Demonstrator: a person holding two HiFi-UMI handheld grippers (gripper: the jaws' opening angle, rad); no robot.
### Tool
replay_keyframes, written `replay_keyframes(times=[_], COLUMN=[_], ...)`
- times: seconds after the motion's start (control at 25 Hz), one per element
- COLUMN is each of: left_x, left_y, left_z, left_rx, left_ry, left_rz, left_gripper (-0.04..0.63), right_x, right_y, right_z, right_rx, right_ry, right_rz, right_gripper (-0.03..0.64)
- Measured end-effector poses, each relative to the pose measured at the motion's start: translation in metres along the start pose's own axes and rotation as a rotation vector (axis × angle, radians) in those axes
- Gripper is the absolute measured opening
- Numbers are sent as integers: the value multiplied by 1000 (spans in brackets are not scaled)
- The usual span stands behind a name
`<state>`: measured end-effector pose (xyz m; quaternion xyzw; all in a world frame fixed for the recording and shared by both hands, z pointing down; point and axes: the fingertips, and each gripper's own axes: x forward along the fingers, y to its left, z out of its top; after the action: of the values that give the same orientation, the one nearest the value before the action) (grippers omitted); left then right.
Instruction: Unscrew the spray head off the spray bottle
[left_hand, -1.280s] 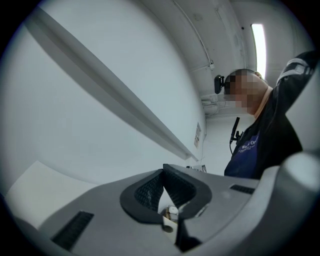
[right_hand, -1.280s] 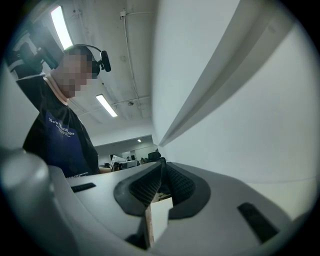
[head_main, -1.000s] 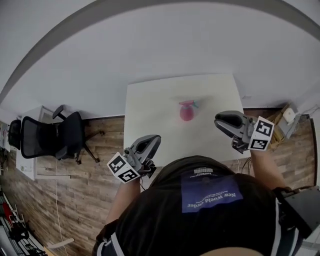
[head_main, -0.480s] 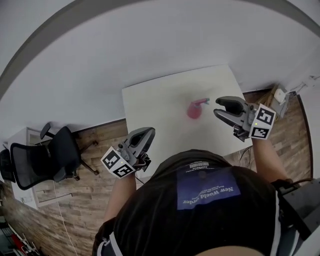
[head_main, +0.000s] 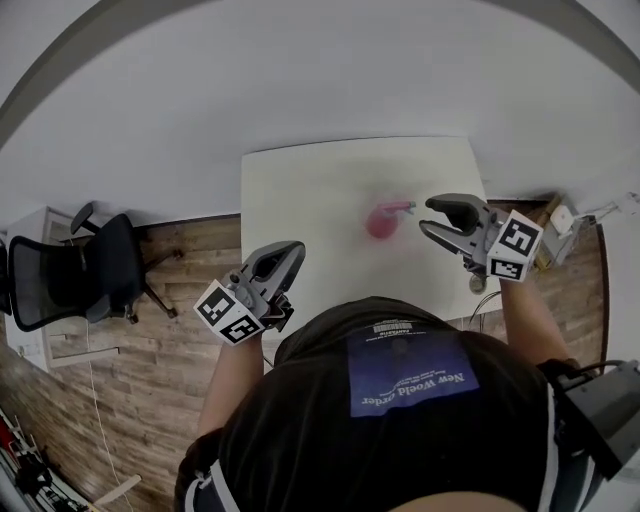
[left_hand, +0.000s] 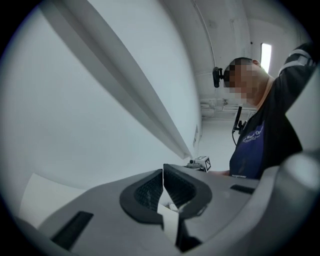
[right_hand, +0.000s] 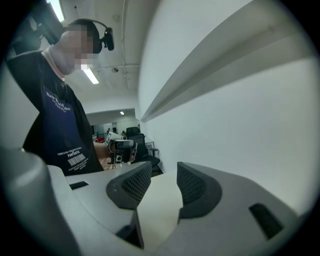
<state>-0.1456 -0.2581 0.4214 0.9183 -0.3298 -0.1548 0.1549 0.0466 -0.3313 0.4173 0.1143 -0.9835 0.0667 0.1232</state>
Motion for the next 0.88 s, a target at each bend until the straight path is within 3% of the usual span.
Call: replay_keyframes(times=[0.24, 0.44, 0.72, 0.88], left_x=[11, -1, -19, -29], left_y=[-17, -13, -2, 3], left_z=[-21, -40, -43, -50], left_rx=[2, 5, 37, 27], left_ry=[-4, 13, 33, 39], left_rz=[85, 83, 75, 84], left_gripper=[3, 3, 3, 3], right_x=[18, 56, 96, 101], right_y=[-20, -23, -46, -58], right_z=[-34, -66, -130, -157], right_rx=[-176, -302, -423, -453], right_ry=[299, 602, 1007, 1143], right_rz=[119, 212, 259, 275], right_gripper=[132, 132, 132, 132])
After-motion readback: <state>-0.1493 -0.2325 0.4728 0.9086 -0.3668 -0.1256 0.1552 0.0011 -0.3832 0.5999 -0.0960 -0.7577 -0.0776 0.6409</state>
